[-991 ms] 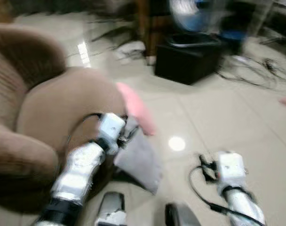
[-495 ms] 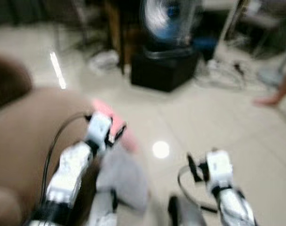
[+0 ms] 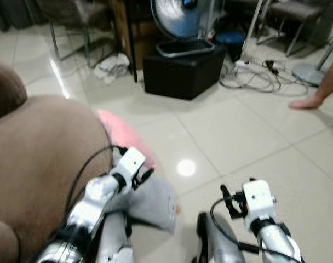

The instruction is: Move the pillow to the sofa from floor

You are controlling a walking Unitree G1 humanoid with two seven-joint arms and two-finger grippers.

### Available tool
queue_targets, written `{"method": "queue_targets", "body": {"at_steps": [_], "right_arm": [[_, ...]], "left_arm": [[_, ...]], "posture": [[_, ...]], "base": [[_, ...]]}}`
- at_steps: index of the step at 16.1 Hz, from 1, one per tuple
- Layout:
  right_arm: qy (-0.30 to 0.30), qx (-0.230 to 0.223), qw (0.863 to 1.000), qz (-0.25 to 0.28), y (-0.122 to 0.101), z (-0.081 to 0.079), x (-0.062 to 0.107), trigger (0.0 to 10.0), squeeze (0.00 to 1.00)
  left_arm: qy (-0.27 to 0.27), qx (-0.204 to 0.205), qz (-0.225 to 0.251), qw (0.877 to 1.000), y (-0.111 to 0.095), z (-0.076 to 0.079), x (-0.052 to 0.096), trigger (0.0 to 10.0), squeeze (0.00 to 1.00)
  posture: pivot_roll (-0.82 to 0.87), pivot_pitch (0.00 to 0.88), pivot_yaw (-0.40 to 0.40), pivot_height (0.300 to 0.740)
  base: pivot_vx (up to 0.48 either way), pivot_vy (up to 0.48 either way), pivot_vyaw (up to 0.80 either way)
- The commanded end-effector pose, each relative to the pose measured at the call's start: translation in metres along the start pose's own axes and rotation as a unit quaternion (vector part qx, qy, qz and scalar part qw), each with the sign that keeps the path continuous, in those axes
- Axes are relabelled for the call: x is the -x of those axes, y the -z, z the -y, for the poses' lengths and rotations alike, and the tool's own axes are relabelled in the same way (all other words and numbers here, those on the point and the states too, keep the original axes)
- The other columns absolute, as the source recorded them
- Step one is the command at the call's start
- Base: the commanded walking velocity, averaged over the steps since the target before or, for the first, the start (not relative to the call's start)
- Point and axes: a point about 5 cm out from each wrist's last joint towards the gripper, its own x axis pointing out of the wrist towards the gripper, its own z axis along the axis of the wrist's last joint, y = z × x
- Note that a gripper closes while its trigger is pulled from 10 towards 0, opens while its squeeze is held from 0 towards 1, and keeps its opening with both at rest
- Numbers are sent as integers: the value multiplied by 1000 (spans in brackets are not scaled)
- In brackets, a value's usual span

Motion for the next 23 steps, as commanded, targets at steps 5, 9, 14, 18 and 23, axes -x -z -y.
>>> {"method": "queue_targets", "body": {"at_steps": [5, 9, 14, 18, 23], "right_arm": [[-30, 16, 999, -13, 0, -2, 0, 10000, 0], [-53, 31, 998, -10, -4, 0, 4, 10000, 0], [-180, 59, 982, 19, -22, -8, 11, 10000, 0], [-188, 71, 979, 39, -40, 0, 11, 10000, 0], [-218, 82, 971, 44, -56, -7, 31, 10000, 0]], "left_arm": [[-75, 41, -60, 995, -2, -4, -25, 10000, 0], [-147, 33, -117, 982, 4, -11, -29, 10000, 1000], [-205, -3, -159, 966, 18, -25, -19, 10000, 1000], [-246, -19, -156, 956, 21, -34, -13, 10000, 1000], [-319, -74, -150, 933, 22, -51, -2, 10000, 0]], "posture": [[-34, 58, -28, 510], [-81, 102, -29, 510], [-135, 196, -33, 510], [-153, 256, -36, 510], [-211, 335, -29, 510]], "base": [[0, 0, 0], [0, 0, 0], [0, 0, 0], [0, 0, 0], [0, 0, 0]]}}
